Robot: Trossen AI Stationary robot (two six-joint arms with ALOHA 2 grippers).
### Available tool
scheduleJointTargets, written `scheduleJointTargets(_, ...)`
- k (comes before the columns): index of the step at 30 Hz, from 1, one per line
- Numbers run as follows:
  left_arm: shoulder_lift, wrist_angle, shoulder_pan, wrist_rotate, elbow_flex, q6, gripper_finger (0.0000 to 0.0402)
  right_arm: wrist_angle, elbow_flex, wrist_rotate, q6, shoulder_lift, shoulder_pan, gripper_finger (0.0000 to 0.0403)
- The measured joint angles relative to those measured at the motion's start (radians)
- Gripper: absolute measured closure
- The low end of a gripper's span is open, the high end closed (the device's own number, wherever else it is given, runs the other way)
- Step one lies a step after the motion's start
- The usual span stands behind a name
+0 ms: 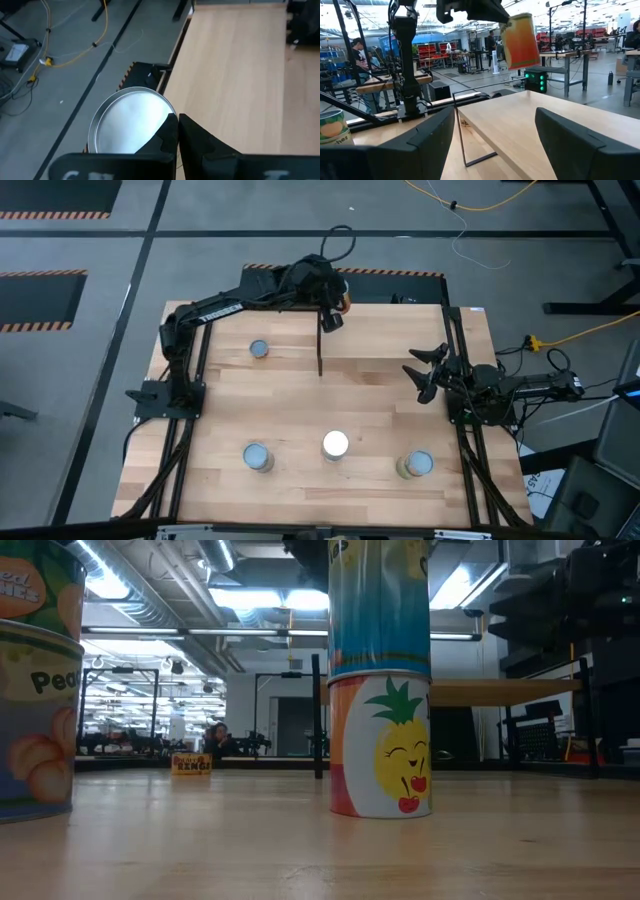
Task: Pick and place cans onto a shelf
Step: Put the orange canned pineapple on the shelf
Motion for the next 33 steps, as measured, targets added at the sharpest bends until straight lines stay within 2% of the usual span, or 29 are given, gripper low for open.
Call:
scheduleJointTargets(20, 0.085, -0.005, 0.026, 0.000, 0.000, -0.082, 0.0401, -0.017, 0.000, -0.002, 0.001, 0.000, 0.000, 0.0122)
scheduleJointTargets(33, 0.089, -0.019, 0.026, -0.005, -0.001, -0.114, 0.0401, -0.026, 0.000, -0.002, 0.001, 0.000, 0.000, 0.0122)
